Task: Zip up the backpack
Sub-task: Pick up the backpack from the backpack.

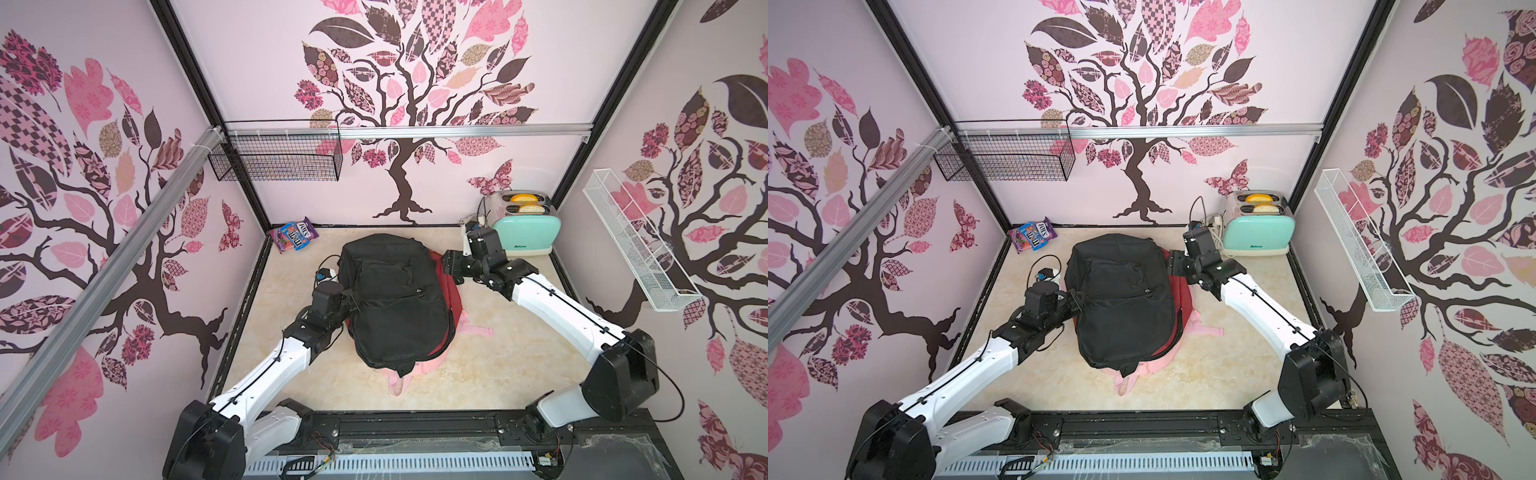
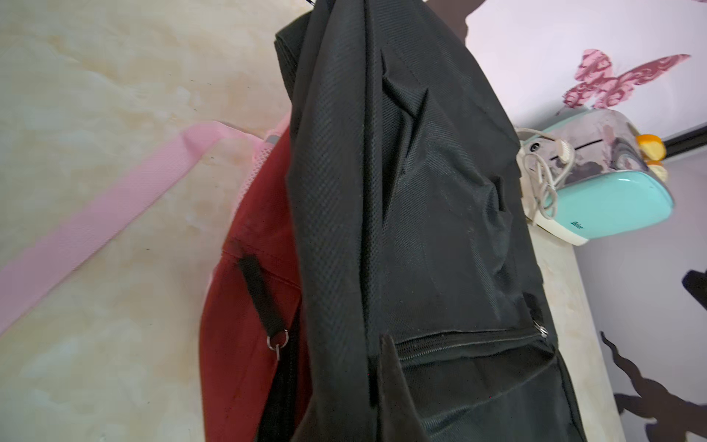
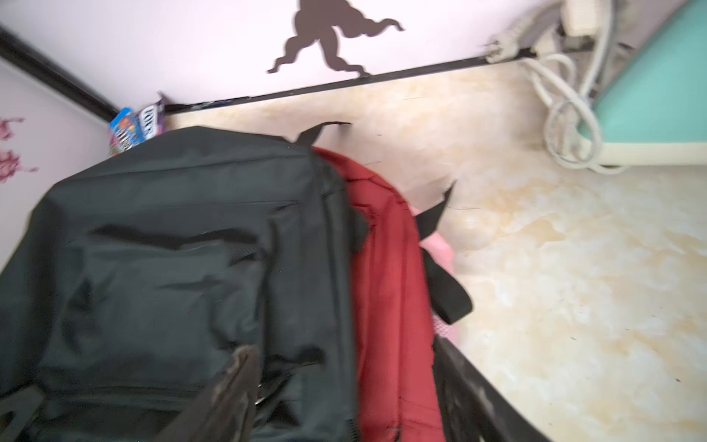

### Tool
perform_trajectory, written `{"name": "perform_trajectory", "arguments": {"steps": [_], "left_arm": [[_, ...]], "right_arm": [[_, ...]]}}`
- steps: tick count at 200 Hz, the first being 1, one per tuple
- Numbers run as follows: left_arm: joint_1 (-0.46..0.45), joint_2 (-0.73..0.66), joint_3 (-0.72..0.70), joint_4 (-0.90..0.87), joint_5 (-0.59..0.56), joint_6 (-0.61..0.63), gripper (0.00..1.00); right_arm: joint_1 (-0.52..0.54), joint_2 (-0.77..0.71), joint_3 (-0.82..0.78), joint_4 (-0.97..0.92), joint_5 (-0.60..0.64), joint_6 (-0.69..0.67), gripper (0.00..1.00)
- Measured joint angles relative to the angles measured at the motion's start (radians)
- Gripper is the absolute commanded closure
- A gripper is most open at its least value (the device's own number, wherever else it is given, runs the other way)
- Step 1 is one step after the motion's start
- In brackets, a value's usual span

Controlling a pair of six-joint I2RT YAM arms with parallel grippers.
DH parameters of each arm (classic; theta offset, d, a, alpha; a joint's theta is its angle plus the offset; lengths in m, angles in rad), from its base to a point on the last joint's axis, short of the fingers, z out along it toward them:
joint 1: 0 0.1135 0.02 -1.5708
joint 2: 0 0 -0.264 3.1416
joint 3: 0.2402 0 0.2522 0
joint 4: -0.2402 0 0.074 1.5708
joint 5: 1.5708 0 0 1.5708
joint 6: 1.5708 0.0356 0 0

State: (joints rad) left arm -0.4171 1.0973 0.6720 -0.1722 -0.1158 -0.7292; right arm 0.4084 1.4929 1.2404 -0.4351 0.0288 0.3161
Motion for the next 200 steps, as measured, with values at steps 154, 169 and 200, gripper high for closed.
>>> {"name": "perform_trajectory", "arguments": {"steps": [154, 169, 200], "left_arm": [[0.002, 0.165, 0.163, -0.355, -0.396, -0.03, 1.0], [0.005, 0.17, 0.154, -0.343, -0.395, -0.028, 1.0], [0.017, 0.182, 0.14, -0.327, -0.389, -0.026, 1.0]], "right_arm": [[-0.06, 0.325, -0.039, 0.084, -0.185, 0.063, 0.27], [-0.063, 0.359, -0.026, 0.093, -0.225, 0.063, 0.31], [-0.079, 0.369, -0.026, 0.151, -0.341, 0.067, 0.56]]}}
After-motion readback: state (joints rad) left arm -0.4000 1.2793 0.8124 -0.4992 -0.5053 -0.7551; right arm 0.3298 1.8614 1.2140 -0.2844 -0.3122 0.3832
